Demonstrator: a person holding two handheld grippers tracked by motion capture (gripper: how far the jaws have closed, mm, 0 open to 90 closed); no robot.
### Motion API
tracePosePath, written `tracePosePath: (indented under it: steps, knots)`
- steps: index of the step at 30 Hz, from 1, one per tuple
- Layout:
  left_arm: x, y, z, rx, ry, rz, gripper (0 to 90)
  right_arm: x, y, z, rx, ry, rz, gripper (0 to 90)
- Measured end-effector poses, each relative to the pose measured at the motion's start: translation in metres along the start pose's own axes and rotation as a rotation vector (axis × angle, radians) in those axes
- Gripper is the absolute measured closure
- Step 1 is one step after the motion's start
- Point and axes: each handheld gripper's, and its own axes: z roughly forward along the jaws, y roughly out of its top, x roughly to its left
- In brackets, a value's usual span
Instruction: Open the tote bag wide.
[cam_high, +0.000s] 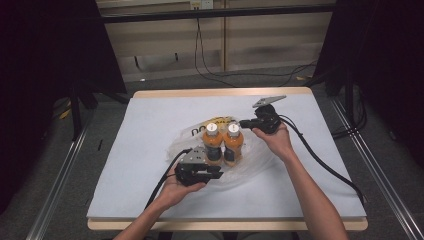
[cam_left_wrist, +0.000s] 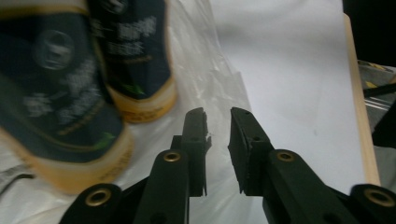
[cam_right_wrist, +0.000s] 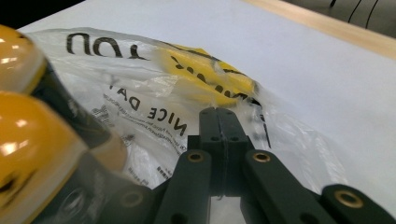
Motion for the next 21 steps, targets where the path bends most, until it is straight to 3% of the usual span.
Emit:
tracePosePath:
  steps: [5,7,9,12,14,17,21]
  knots:
    - [0.003,0.004,-0.011,-0.016,0.045,0.001,63.6,0.005,-0.005,-0.020,-0.037,-0.013,-0.016,83.7]
    - [0.003,0.005,-0.016,-0.048,0.069,-0.016,56.9,0.008,-0.009,-0.028,-0.047,-0.025,-0.019,77.6]
    - [0.004,0.007,-0.021,-0.049,0.092,-0.015,48.2,0.009,-0.013,-0.036,-0.066,-0.025,-0.018,74.9]
    - [0.007,0.005,-0.029,-0.070,0.106,-0.026,30.8,0.014,-0.021,-0.051,-0.094,-0.020,-0.025,63.3]
    - [0.008,0.005,-0.032,-0.076,0.120,-0.027,24.4,0.018,-0.025,-0.060,-0.105,-0.015,-0.038,58.8]
    - [0.010,0.004,-0.041,-0.088,0.167,-0.028,19.6,0.022,-0.031,-0.076,-0.120,-0.034,-0.043,49.9]
    - [0.012,0.002,-0.053,-0.087,0.199,-0.045,13.1,0.028,-0.041,-0.095,-0.145,-0.051,-0.038,37.8]
